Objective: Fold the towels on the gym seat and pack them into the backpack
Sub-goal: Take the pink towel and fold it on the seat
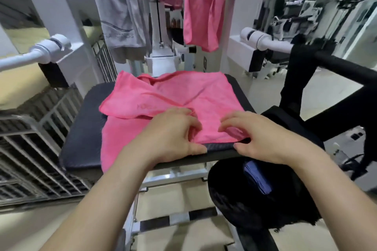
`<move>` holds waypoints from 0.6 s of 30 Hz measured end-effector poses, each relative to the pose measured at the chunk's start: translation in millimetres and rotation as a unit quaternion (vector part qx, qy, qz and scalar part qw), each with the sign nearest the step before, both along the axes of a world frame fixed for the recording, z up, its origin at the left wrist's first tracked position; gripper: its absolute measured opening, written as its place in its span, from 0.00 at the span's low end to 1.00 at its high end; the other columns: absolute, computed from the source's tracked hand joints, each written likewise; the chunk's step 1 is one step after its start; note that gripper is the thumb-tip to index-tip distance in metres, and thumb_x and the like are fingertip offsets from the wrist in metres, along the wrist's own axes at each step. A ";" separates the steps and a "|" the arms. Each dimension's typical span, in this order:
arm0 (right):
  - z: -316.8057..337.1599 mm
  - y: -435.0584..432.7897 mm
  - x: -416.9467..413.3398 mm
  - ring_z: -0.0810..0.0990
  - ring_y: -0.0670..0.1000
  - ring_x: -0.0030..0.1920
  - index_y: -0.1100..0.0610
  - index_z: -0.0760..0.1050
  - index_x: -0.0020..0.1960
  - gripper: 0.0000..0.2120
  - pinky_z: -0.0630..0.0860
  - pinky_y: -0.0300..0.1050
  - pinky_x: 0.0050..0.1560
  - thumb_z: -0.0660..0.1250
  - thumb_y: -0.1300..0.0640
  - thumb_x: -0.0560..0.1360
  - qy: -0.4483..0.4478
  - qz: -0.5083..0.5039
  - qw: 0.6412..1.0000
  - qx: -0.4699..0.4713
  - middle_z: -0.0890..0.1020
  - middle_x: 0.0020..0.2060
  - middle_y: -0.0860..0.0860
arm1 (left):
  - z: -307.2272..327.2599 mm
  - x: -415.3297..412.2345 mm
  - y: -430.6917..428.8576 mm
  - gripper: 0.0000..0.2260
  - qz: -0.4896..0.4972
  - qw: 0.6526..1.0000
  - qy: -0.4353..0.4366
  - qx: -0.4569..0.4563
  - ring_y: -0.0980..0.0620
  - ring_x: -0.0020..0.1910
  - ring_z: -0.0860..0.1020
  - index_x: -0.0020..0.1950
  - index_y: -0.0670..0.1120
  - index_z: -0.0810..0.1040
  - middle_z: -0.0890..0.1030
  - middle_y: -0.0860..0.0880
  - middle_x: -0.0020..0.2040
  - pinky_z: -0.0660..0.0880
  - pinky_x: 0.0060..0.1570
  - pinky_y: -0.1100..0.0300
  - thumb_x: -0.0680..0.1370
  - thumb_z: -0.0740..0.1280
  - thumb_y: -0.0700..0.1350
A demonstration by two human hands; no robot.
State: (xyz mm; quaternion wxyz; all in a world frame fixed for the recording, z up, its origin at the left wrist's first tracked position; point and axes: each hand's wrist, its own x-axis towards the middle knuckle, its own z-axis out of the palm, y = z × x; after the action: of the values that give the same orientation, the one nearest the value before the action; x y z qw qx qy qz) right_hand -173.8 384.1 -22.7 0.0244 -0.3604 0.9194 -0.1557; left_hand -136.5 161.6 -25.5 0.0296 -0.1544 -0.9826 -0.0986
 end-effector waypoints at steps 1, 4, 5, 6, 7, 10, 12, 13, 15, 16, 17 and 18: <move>-1.7 7.0 -2.5 0.71 0.43 0.60 0.50 0.78 0.57 0.20 0.64 0.30 0.60 0.69 0.64 0.67 -0.009 0.008 1.000 -0.008 0.77 0.58 0.43 | 0.1 0.4 2.2 0.19 0.004 1.000 0.016 0.003 0.50 0.50 0.75 0.50 0.53 0.81 0.77 0.55 0.48 0.74 0.49 0.52 0.66 0.67 0.62; -11.7 21.9 -9.1 0.75 0.45 0.54 0.49 0.79 0.49 0.14 0.72 0.42 0.56 0.69 0.63 0.67 0.010 0.010 0.998 -0.059 0.79 0.50 0.42 | -4.1 0.9 6.9 0.10 0.014 0.998 0.063 0.016 0.48 0.48 0.77 0.45 0.50 0.81 0.78 0.53 0.47 0.76 0.46 0.50 0.70 0.65 0.53; -15.9 24.9 -11.0 0.75 0.46 0.49 0.49 0.79 0.46 0.11 0.74 0.44 0.52 0.68 0.62 0.68 0.032 0.010 0.996 -0.079 0.79 0.45 0.42 | -5.1 1.9 8.4 0.08 0.019 0.998 0.060 0.032 0.48 0.48 0.78 0.44 0.49 0.81 0.79 0.53 0.46 0.76 0.45 0.50 0.72 0.65 0.51; -19.5 27.0 -12.2 0.75 0.46 0.45 0.49 0.79 0.45 0.09 0.75 0.46 0.48 0.67 0.62 0.69 0.052 0.010 0.994 -0.096 0.78 0.41 0.41 | -5.6 2.4 9.4 0.07 0.021 0.996 0.055 0.062 0.49 0.47 0.78 0.44 0.49 0.81 0.80 0.52 0.46 0.76 0.46 0.49 0.73 0.66 0.50; -21.8 28.9 -12.2 0.75 0.46 0.42 0.50 0.79 0.43 0.09 0.75 0.46 0.46 0.66 0.62 0.69 0.062 0.009 0.992 -0.114 0.78 0.39 0.41 | -2.7 4.3 11.4 0.05 0.027 0.993 0.043 0.102 0.50 0.46 0.79 0.44 0.49 0.81 0.81 0.52 0.45 0.76 0.48 0.49 0.75 0.68 0.49; -23.3 40.7 -10.4 0.75 0.47 0.40 0.51 0.79 0.38 0.07 0.75 0.46 0.43 0.63 0.60 0.67 0.045 0.009 0.990 -0.133 0.78 0.36 0.42 | 10.9 8.5 20.8 0.06 0.043 0.974 -0.013 0.220 0.54 0.44 0.80 0.44 0.50 0.83 0.83 0.53 0.42 0.75 0.51 0.51 0.76 0.68 0.49; -17.8 49.4 -9.1 0.76 0.45 0.42 0.49 0.79 0.36 0.08 0.75 0.44 0.44 0.65 0.60 0.68 -0.005 0.018 0.993 -0.118 0.79 0.37 0.42 | 20.7 13.9 27.5 0.07 0.032 0.962 -0.066 0.265 0.55 0.43 0.81 0.50 0.52 0.83 0.84 0.53 0.42 0.76 0.48 0.57 0.79 0.67 0.51; -13.4 51.6 -8.6 0.76 0.45 0.43 0.48 0.80 0.35 0.09 0.74 0.41 0.45 0.66 0.60 0.68 -0.034 0.021 0.992 -0.119 0.79 0.38 0.43 | 23.6 16.2 29.6 0.10 0.029 0.955 -0.090 0.283 0.55 0.41 0.81 0.55 0.54 0.82 0.84 0.54 0.42 0.77 0.45 0.61 0.78 0.65 0.52; -3.6 49.3 -10.1 0.77 0.44 0.41 0.47 0.81 0.36 0.08 0.71 0.35 0.42 0.68 0.60 0.69 -0.078 0.015 0.983 -0.165 0.81 0.38 0.44 | 26.1 18.6 27.8 0.14 0.037 0.940 -0.102 0.323 0.56 0.37 0.80 0.63 0.55 0.77 0.82 0.54 0.38 0.76 0.41 0.65 0.78 0.62 0.52; 0.6 44.1 -12.0 0.78 0.43 0.39 0.48 0.82 0.38 0.07 0.70 0.32 0.41 0.68 0.59 0.70 -0.096 0.010 0.975 -0.202 0.82 0.38 0.44 | 25.2 18.1 24.6 0.13 0.059 0.927 -0.082 0.361 0.54 0.37 0.80 0.63 0.54 0.77 0.82 0.51 0.38 0.78 0.42 0.62 0.79 0.61 0.49; 4.5 36.0 -14.5 0.78 0.41 0.38 0.48 0.83 0.42 0.06 0.70 0.31 0.40 0.68 0.57 0.72 -0.112 0.010 0.967 -0.228 0.83 0.38 0.44 | 23.6 17.1 19.6 0.12 0.095 0.909 -0.051 0.402 0.51 0.37 0.81 0.62 0.53 0.78 0.83 0.47 0.39 0.80 0.44 0.57 0.81 0.62 0.45; 7.4 25.9 -17.5 0.78 0.40 0.39 0.47 0.83 0.46 0.05 0.71 0.30 0.41 0.68 0.55 0.73 -0.121 0.021 0.964 -0.234 0.83 0.38 0.43 | 21.3 15.4 12.5 0.11 0.142 0.896 -0.005 0.421 0.49 0.38 0.81 0.59 0.53 0.80 0.84 0.45 0.40 0.80 0.45 0.52 0.81 0.63 0.40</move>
State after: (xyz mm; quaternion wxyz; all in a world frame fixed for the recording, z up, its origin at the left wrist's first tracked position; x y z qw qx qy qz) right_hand -191.3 410.0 -15.3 0.0541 -0.3538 0.8398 -0.4083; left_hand -121.1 174.1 -4.1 0.1006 0.0146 -0.8607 -0.4989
